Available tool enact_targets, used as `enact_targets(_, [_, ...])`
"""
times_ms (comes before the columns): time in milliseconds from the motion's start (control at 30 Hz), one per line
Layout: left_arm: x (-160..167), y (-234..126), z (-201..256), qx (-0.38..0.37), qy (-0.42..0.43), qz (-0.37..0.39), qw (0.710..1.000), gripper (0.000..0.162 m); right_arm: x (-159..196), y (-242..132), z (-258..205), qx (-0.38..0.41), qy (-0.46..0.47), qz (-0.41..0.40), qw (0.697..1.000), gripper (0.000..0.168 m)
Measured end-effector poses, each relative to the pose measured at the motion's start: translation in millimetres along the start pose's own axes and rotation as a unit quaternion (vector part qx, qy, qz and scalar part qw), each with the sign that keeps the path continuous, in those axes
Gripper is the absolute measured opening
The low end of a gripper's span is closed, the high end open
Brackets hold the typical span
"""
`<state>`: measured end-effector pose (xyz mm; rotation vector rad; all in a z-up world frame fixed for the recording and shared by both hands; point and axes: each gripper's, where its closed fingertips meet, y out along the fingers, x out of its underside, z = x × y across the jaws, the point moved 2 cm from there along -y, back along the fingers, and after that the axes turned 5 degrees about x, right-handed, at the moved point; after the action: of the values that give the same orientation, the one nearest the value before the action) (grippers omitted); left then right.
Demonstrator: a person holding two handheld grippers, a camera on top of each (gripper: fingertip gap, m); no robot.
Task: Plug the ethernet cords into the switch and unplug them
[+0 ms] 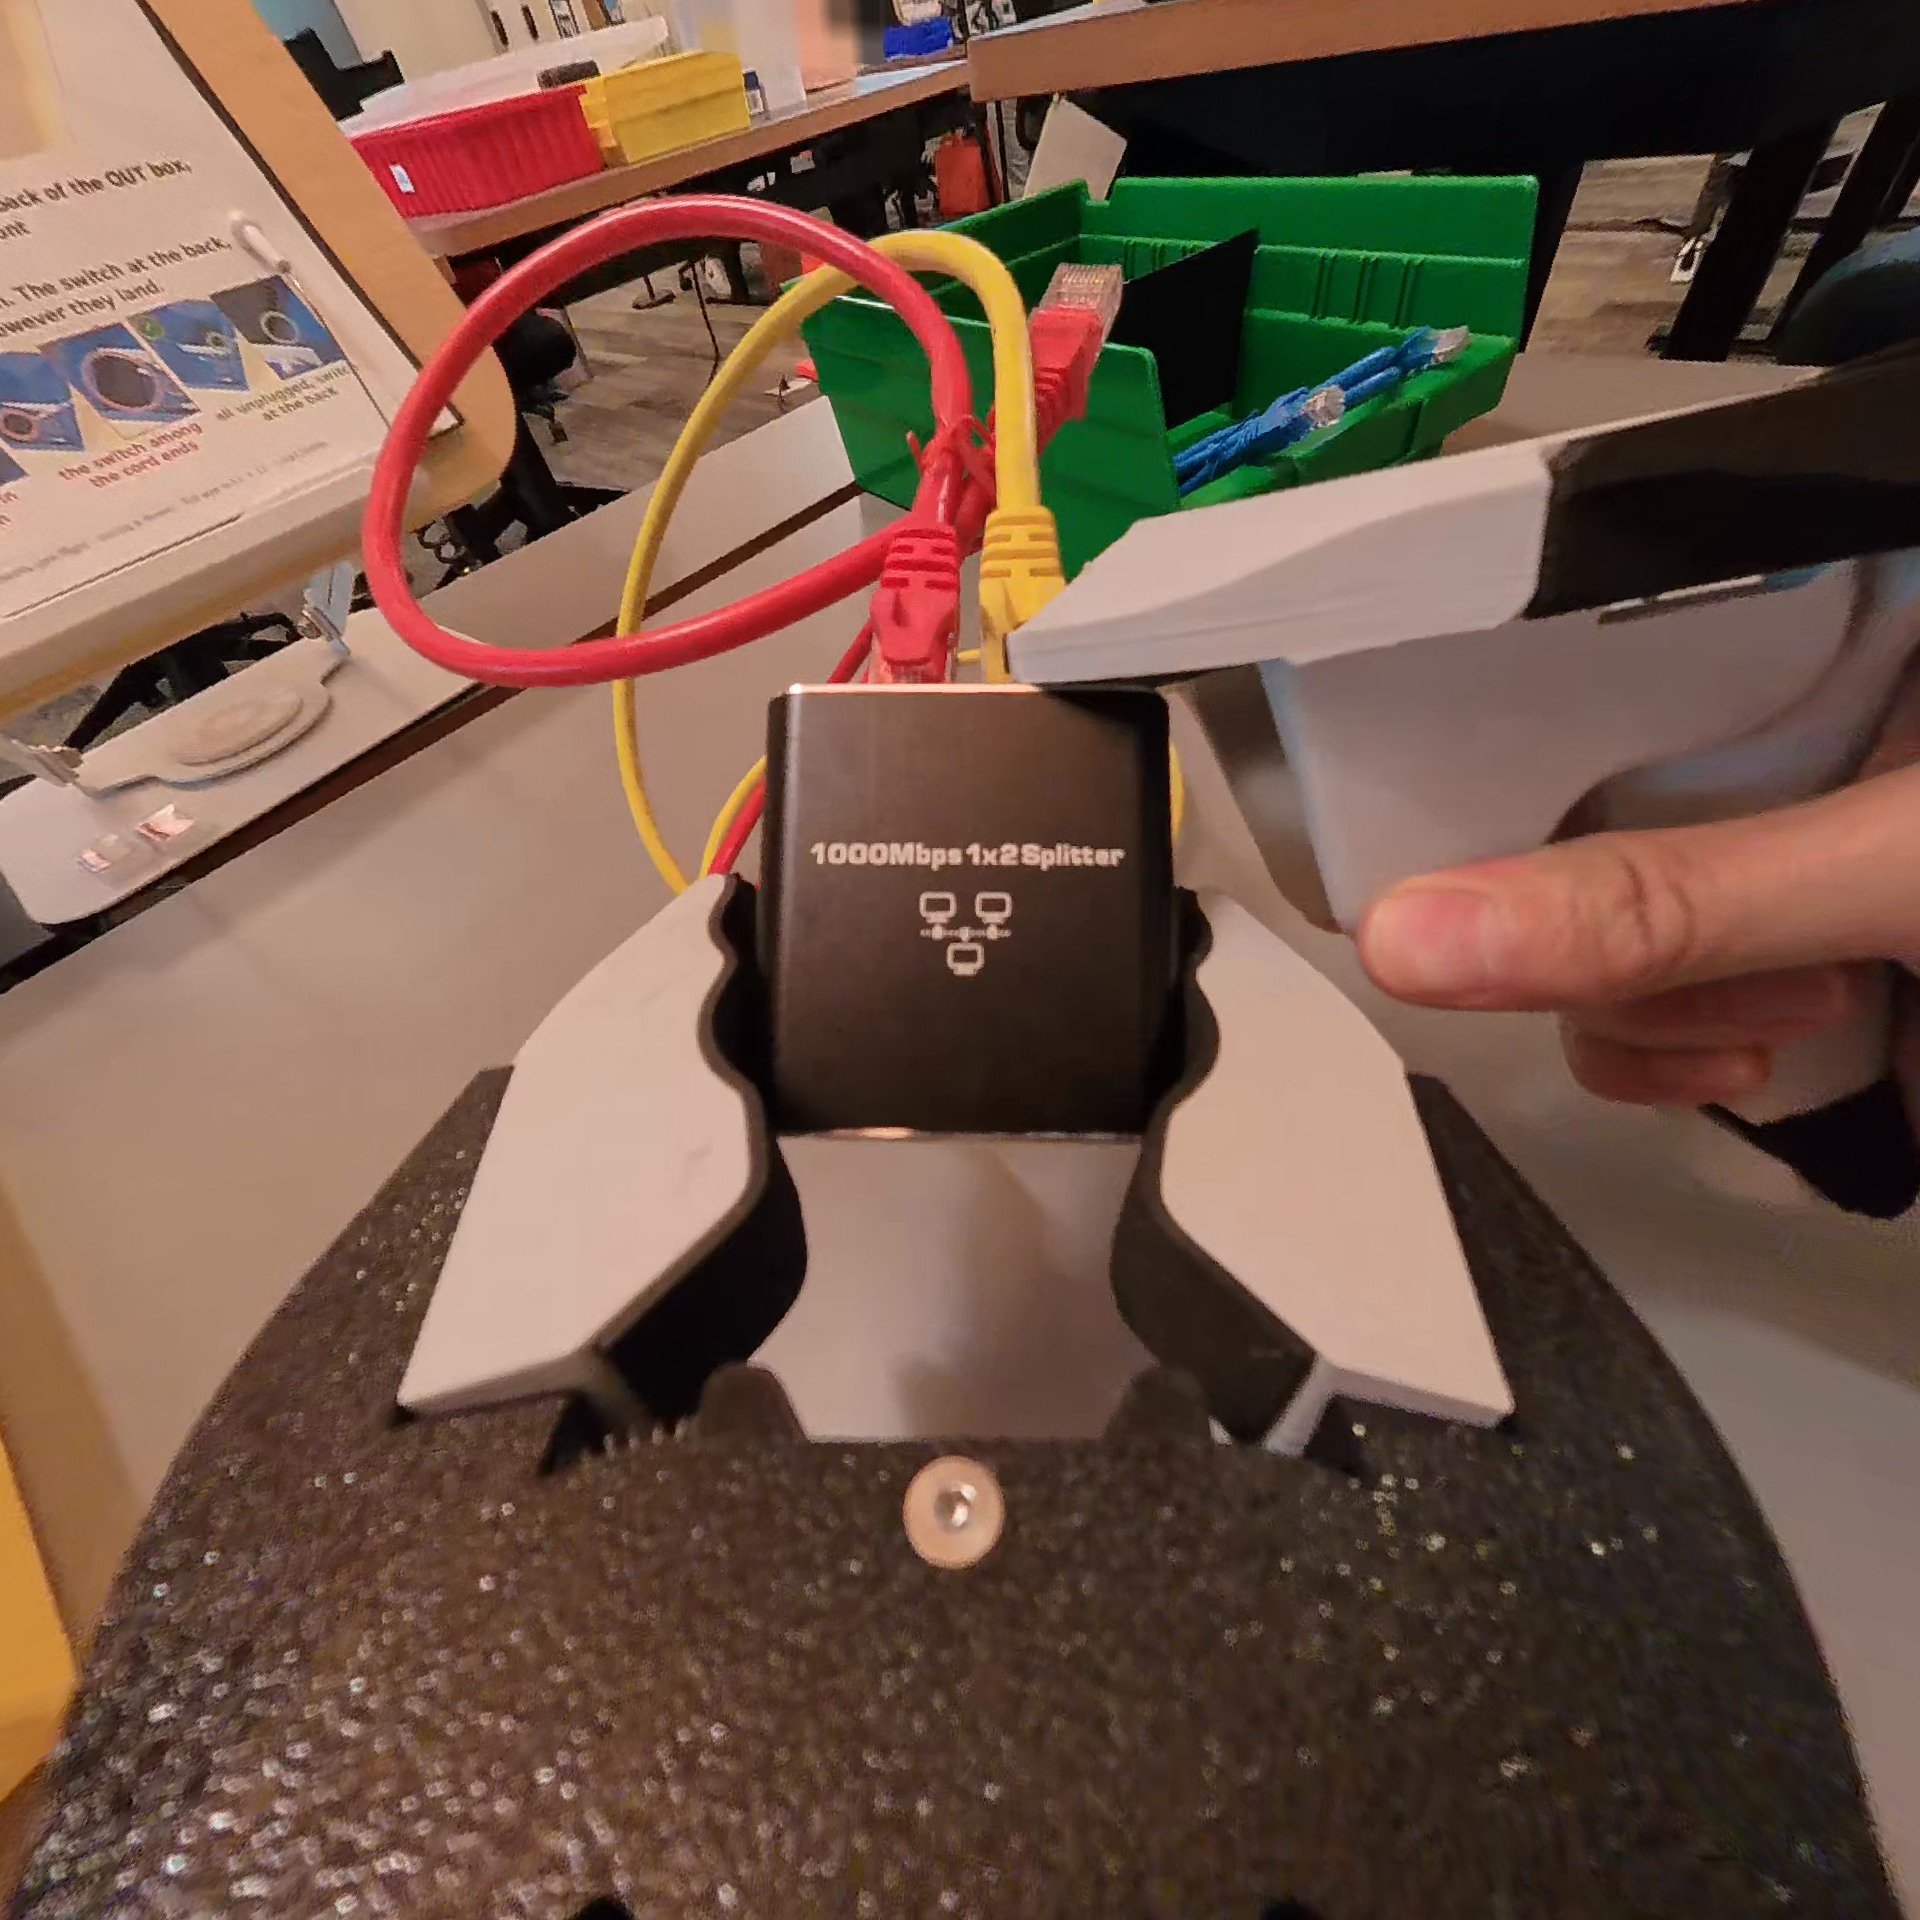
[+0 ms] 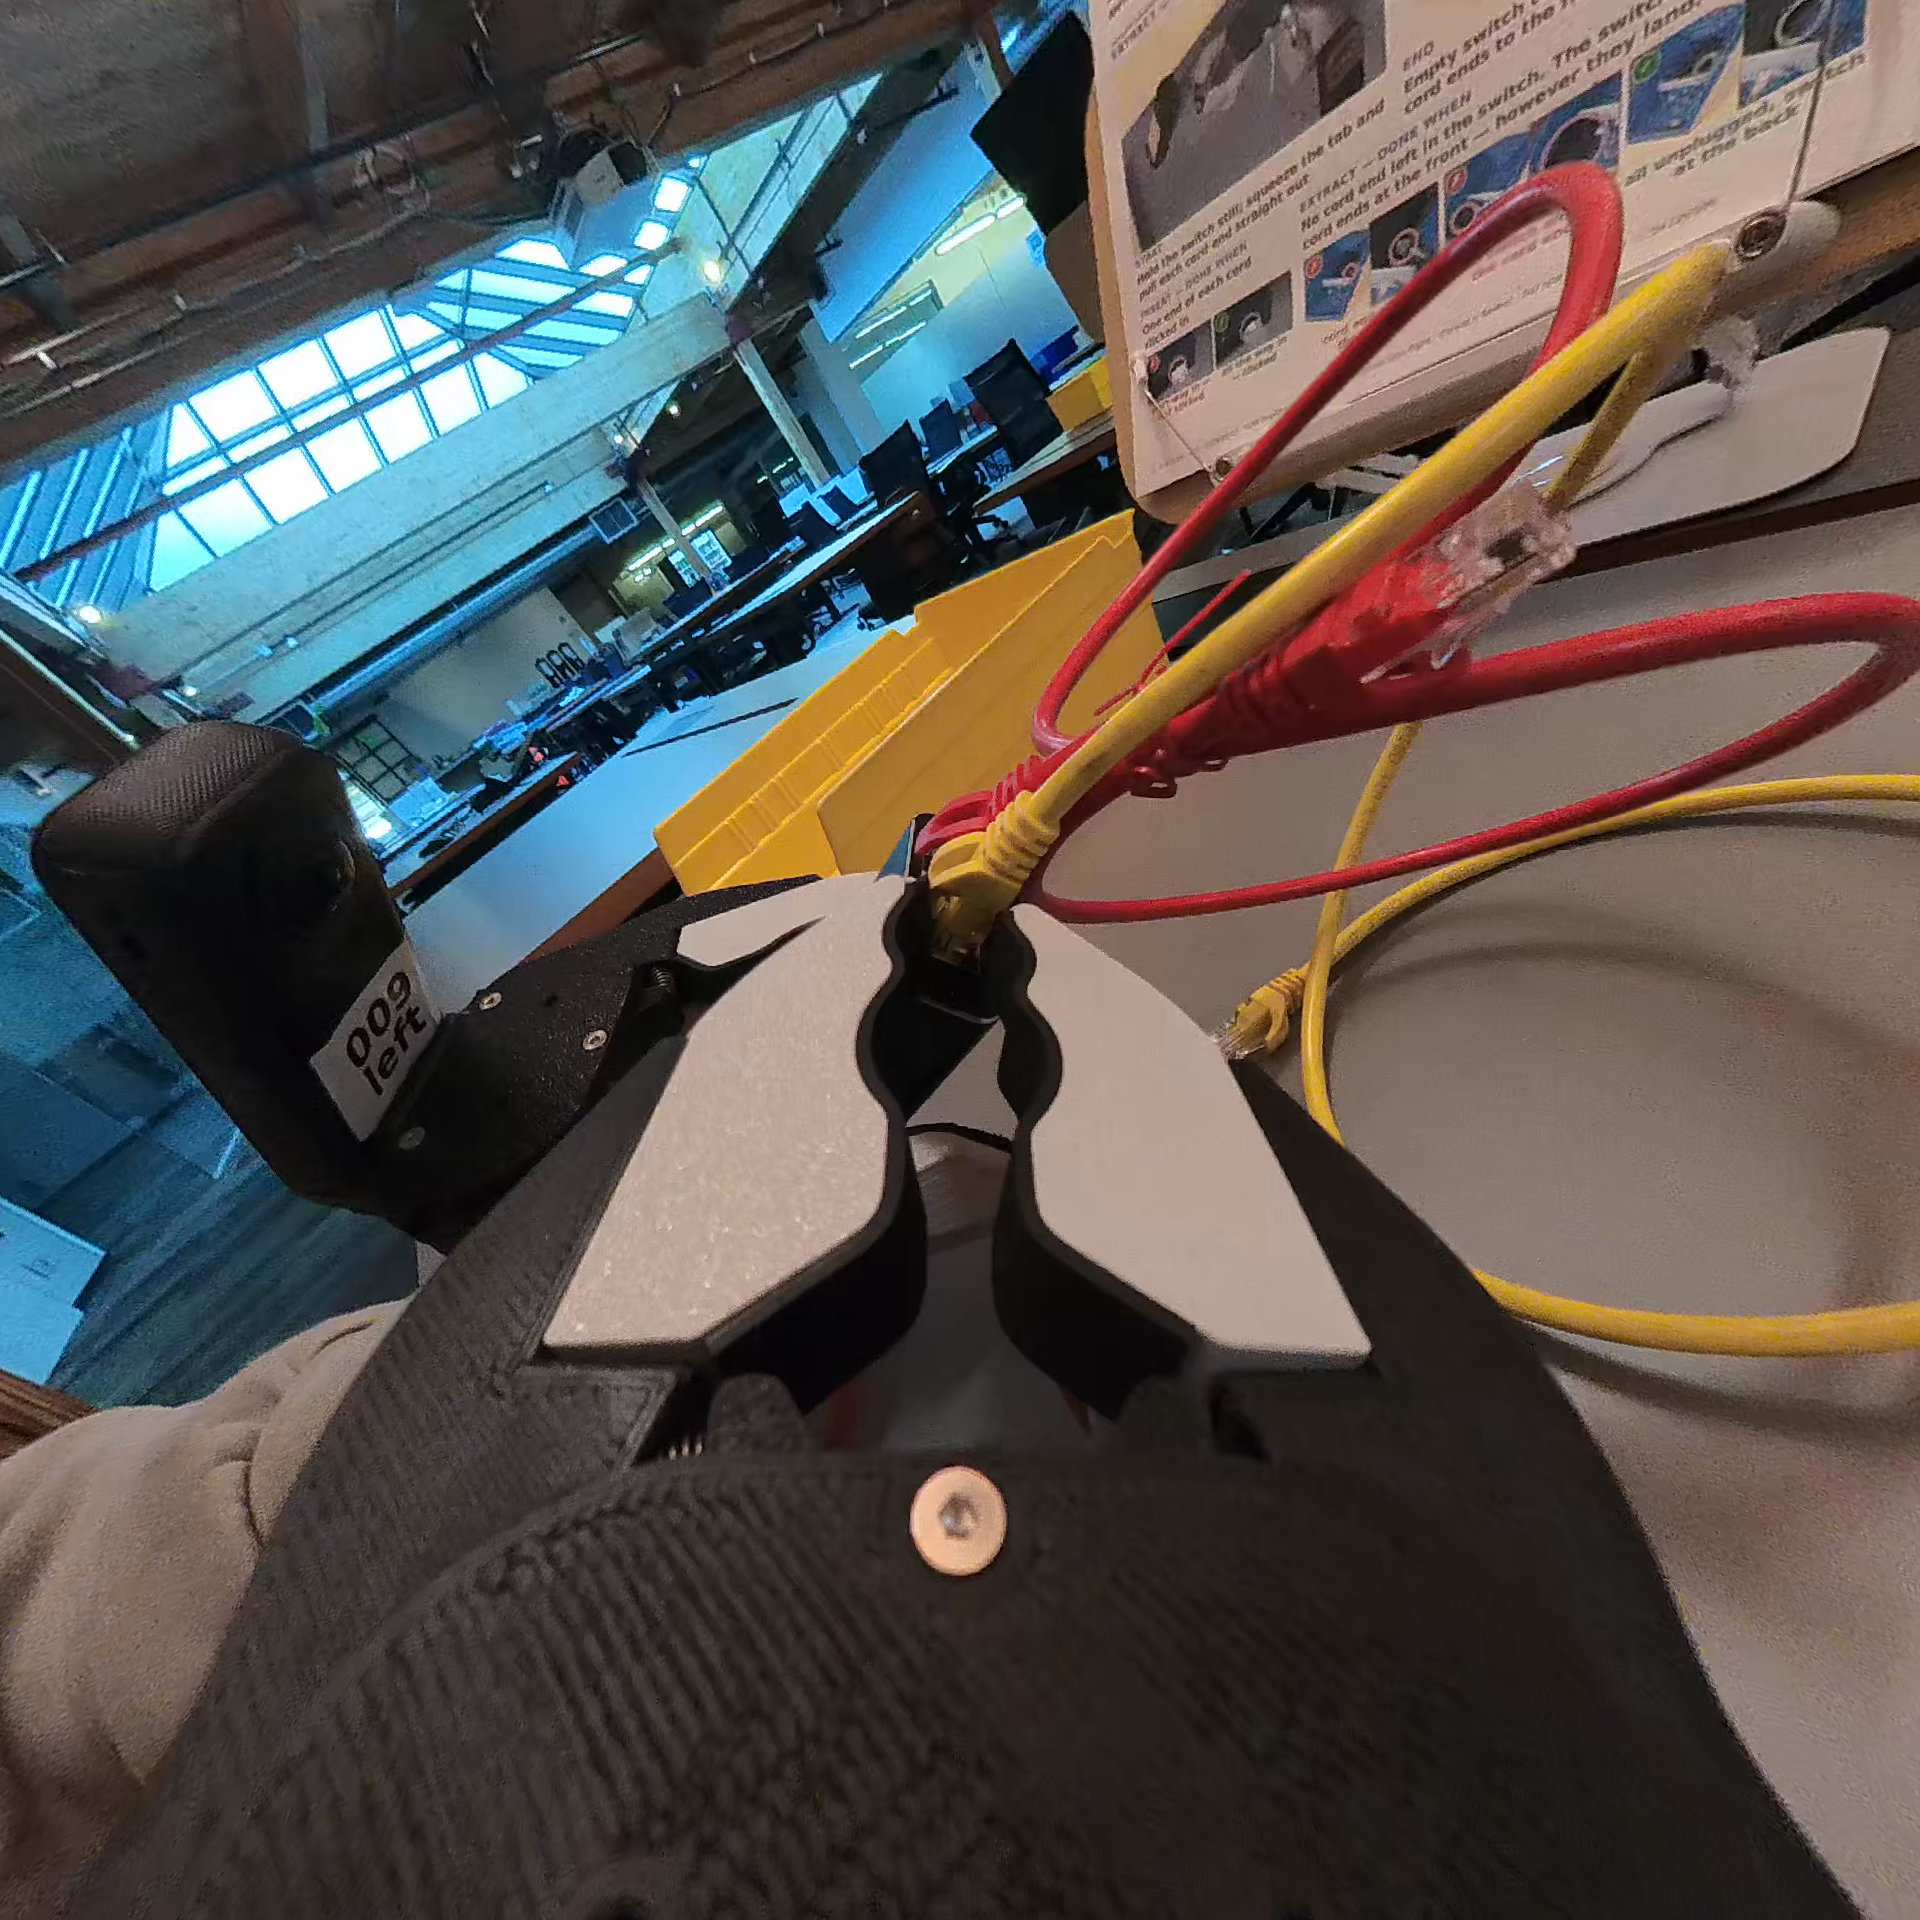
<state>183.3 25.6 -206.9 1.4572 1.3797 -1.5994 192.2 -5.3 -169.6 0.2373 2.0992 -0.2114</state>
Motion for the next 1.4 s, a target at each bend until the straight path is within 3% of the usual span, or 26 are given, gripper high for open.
enact_targets(200, [0.2,0.9,1.8,0.038,-0.041,0.012,0.998,0.074,-1.9,1.4,-1.1,0.011,-0.066,-0.018,0.998,0.013])
enact_targets(367, [-2.7,-3.1,-6.2,-0.01,0.031,0.005,0.999,0.075,-2.7,2.7,-3.9,-0.018,-0.014,0.0,1.0,0.012])
enact_targets(533, [-1.3,-0.5,0.9,0.055,-0.051,0.022,0.997,0.074,-4.0,2.2,-3.8,0.009,-0.078,-0.02,0.997,0.012])
enact_targets(733, [-8.4,-6.8,-8.4,-0.015,0.049,0.01,0.999,0.075,-7.6,1.6,-9.6,-0.039,0.018,0.014,0.999,0.013])
enact_targets(967, [-3.1,-2.2,0.5,0.058,-0.049,0.021,0.997,0.075,-6.2,0.7,-7.5,0.01,-0.09,-0.021,0.996,0.012])
enact_targets(1200, [-0.4,0.1,2.2,0.069,-0.057,0.026,0.996,0.075,-6.9,-0.2,-10.0,0.028,-0.151,-0.043,0.987,0.009])
enact_targets(1333, [-8.5,-5.9,-6.6,0.0,0.037,0.028,0.999,0.075,-8.5,0.2,-12.8,-0.043,-0.007,0.001,0.999,0.012])
enact_targets(1400, [-9.0,-6.4,-7.8,-0.007,0.043,0.026,0.999,0.075,-8.2,1.6,-12.0,-0.042,-0.002,0.008,0.999,0.013])
